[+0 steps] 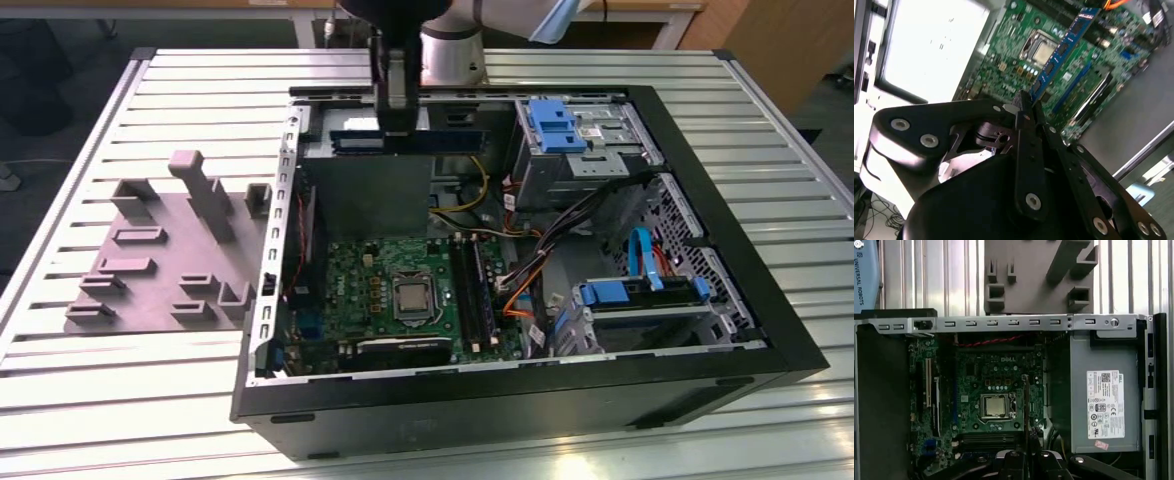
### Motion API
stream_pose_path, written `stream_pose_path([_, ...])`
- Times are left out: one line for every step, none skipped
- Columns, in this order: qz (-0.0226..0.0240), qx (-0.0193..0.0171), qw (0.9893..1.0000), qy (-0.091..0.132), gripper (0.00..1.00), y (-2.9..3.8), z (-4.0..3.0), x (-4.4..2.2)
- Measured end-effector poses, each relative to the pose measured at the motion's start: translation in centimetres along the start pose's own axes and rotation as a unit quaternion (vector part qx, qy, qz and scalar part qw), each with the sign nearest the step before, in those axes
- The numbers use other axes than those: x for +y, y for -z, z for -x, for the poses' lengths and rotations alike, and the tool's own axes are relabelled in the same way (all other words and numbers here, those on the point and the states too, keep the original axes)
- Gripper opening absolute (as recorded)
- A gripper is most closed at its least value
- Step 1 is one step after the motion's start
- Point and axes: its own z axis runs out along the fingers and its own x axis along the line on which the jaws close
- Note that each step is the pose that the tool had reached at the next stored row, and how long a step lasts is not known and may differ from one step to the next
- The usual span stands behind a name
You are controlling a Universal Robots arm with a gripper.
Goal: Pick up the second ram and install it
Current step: 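Pick up the second ram and move it above second insertion slot, then insert the second ram into the second slot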
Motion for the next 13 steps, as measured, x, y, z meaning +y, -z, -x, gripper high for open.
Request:
stream_pose_path([0.0,0.0,1.0,0.0,0.14,-0.04,0.02,-0.45])
stream_pose_path([0.0,0.0001,1.0,0.001,0.14,-0.08,0.03,-0.9])
stream_pose_path([0.0001,0.0001,1.0,0.001,0.14,-0.12,0.05,-1.33])
stream_pose_path([0.0,0.0001,1.0,0.001,0.14,-0.17,0.06,-1.59])
stream_pose_path([0.0,0.0,1.0,0.001,0.14,-0.18,0.05,-1.62])
stream_pose_path([0.0,0.0,1.0,0.001,0.14,-0.18,0.05,-1.62])
stream_pose_path([0.0,0.0001,1.0,0.001,0.14,-0.18,0.05,-1.62])
stream_pose_path([0.0,0.0,1.0,0.001,0.14,-0.18,0.05,-1.62])
stream_pose_path([0.0001,0.0001,1.0,0.001,0.14,-0.18,0.05,-1.62])
stream_pose_path([0.0,0.0,1.0,0.001,0.14,-0.2,0.06,-1.62])
stream_pose_path([0.0,0.0001,1.0,0.001,0.14,-0.21,0.06,-1.62])
stream_pose_path([0.0,0.0,1.0,0.001,0.14,-0.22,0.06,-1.62])
stream_pose_path([0.0001,0.0001,1.0,0.001,0.14,-0.21,0.06,-1.62])
